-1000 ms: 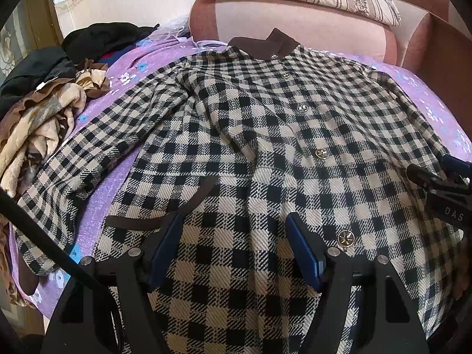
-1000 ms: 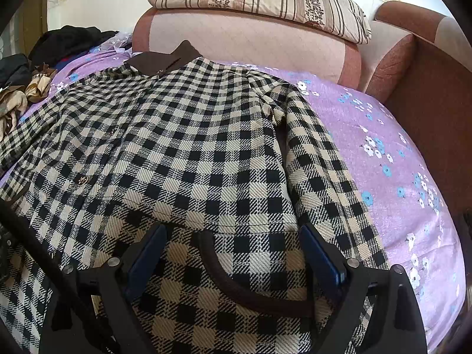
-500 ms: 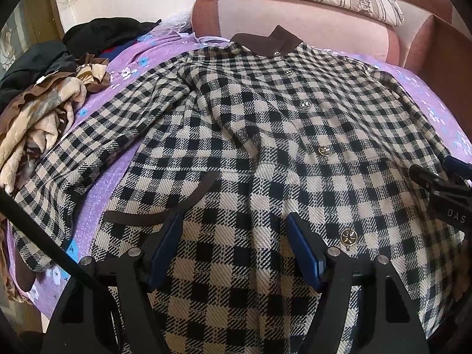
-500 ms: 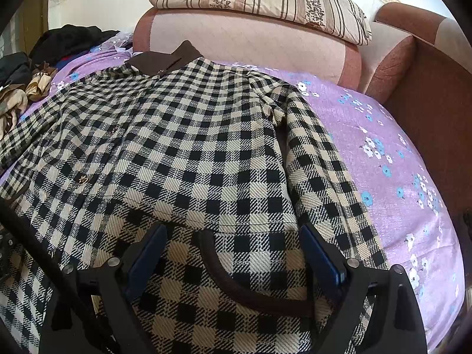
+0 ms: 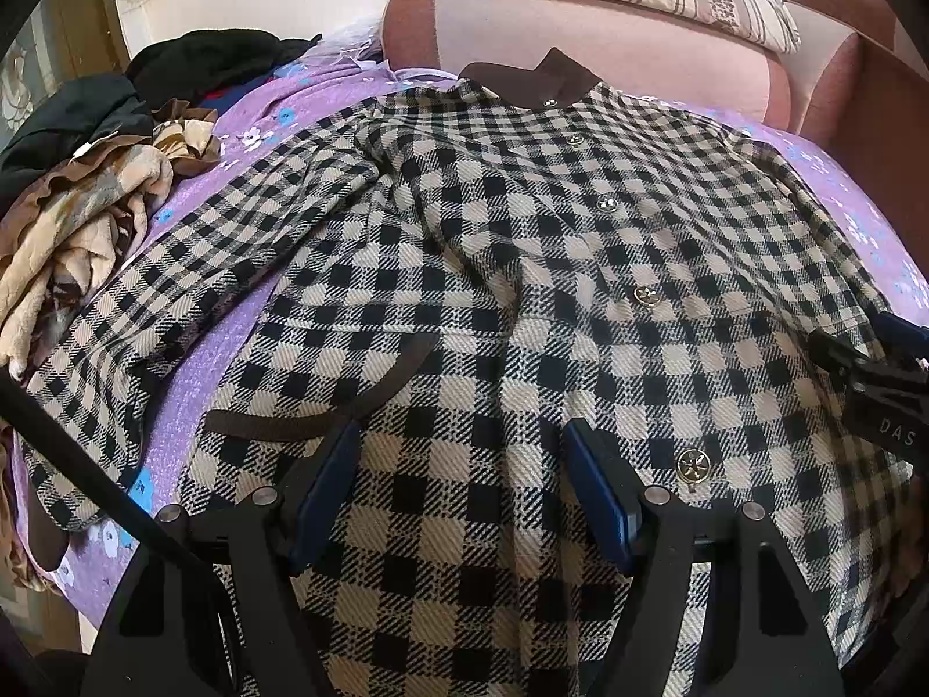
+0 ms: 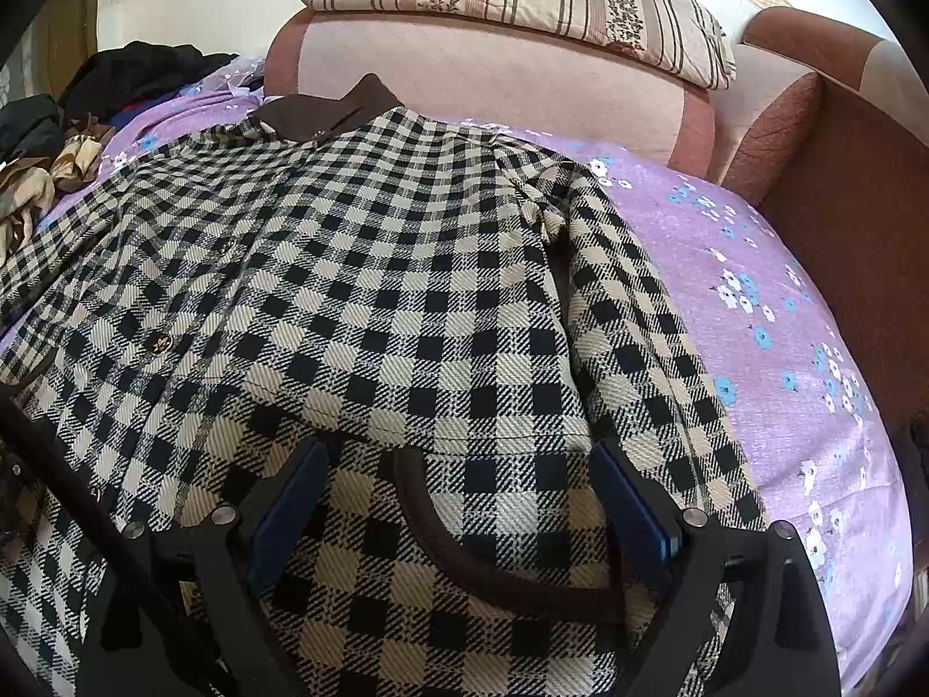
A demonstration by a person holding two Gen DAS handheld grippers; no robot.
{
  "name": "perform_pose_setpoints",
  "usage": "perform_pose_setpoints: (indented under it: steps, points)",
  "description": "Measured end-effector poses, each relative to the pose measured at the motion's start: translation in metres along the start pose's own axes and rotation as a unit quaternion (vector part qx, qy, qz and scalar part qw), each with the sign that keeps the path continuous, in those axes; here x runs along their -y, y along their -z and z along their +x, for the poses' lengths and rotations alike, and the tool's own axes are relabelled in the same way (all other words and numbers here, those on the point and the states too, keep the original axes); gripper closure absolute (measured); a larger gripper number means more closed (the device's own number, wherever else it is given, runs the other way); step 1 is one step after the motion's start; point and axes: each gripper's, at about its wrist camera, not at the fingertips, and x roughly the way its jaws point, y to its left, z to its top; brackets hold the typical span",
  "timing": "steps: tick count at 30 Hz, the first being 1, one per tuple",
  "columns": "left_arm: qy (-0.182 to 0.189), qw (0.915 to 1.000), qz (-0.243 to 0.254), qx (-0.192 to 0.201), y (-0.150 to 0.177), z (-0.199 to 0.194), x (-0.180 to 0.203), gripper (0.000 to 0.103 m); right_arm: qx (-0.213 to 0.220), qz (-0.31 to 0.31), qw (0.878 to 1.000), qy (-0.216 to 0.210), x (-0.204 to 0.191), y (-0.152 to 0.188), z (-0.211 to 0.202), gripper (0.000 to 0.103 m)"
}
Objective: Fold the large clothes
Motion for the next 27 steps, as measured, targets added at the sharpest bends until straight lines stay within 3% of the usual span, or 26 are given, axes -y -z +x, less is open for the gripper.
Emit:
perform_pose_setpoints:
  steps: [7,11,15,22,27]
  points:
    - [-0.001,0.9999,-0.010,0.009,-0.001,-0.007,-0.003,0.032,0.010,-0.003,1.000,0.005,0.000,-0.001,-0.008,0.009]
    - [-0.010,0.9993,-0.016,0.033,0.001,-0.025,-0.004,0.032,0.028,-0.007,0.999,0.016,-0.001,0.000,-0.023,0.009]
    - [-0.025,0.9979,-0.016,0.058,0.003,-0.048,-0.005,0.032,0.065,-0.013,0.997,0.031,-0.005,0.005,-0.050,0.009]
    - [-0.021,0.9944,-0.044,0.094,0.017,-0.095,-0.010,0.029,0.155,-0.018,0.985,0.073,-0.018,0.026,-0.106,0.009]
    - [-0.026,0.9913,-0.069,0.109,0.034,-0.118,-0.025,0.025,0.173,-0.015,0.982,0.071,-0.024,0.043,-0.129,0.009]
